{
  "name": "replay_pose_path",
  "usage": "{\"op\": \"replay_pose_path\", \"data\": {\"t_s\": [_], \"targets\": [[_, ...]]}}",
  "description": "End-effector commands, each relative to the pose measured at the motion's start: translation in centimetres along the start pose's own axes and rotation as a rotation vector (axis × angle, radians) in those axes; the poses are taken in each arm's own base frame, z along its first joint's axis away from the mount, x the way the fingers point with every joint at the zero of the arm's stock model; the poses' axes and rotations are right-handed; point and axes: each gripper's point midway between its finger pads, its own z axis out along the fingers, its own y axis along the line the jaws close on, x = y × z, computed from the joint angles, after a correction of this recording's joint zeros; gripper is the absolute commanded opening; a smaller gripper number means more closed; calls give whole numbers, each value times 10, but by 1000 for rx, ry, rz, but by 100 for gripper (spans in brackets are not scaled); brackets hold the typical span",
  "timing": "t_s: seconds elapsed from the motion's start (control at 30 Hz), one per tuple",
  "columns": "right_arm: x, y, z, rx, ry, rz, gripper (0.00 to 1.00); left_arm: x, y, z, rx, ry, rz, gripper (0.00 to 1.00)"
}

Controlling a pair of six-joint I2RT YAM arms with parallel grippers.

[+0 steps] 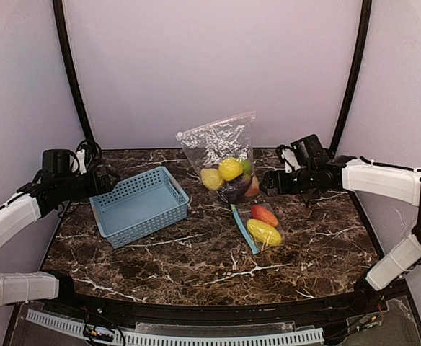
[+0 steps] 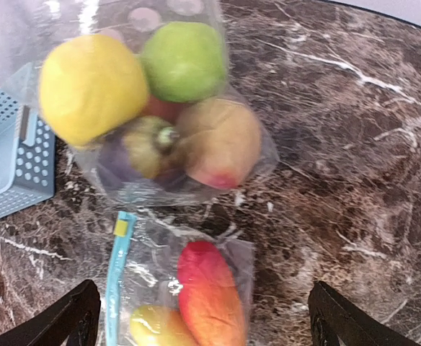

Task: Place the food in the zip-top bag and seal the zipper
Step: Reset both arms

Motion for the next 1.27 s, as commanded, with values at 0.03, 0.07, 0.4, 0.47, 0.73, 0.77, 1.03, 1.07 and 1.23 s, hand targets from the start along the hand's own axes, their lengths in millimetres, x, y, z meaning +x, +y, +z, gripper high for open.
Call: {"op": "replay_pose_path", "data": {"t_s": [0.03,0.07,0.4,0.47,0.73,0.77,1.03,1.07,1.23], "targets": [[10,-54,-12,73,-10,97,99,-9,39,-7,-59,-68,-23,99],[11,-65,-17,88,-19,120,99,-11,44,-9,-72,-76,-10,99],[8,-152,-82,268,-253,229,99,-32,74,-40,-263,-228,21,99],[2,-158,-102,313,-335,197,99,-38,69,-48,-260,-242,23,99],[-12,-152,-154,367,-538,60,99,-51,57,-72,-295,-165,158,99],[-11,-152,-155,374,-540,57,99,-51,58,-74,-303,-166,183,99],[-7,-154,-147,365,-523,64,99,-43,67,-77,-355,-156,193,99],[-6,-153,-146,363,-520,63,99,-42,68,-76,-354,-156,193,99],[-7,-152,-147,358,-527,58,99,-37,69,-73,-353,-135,177,99]]}}
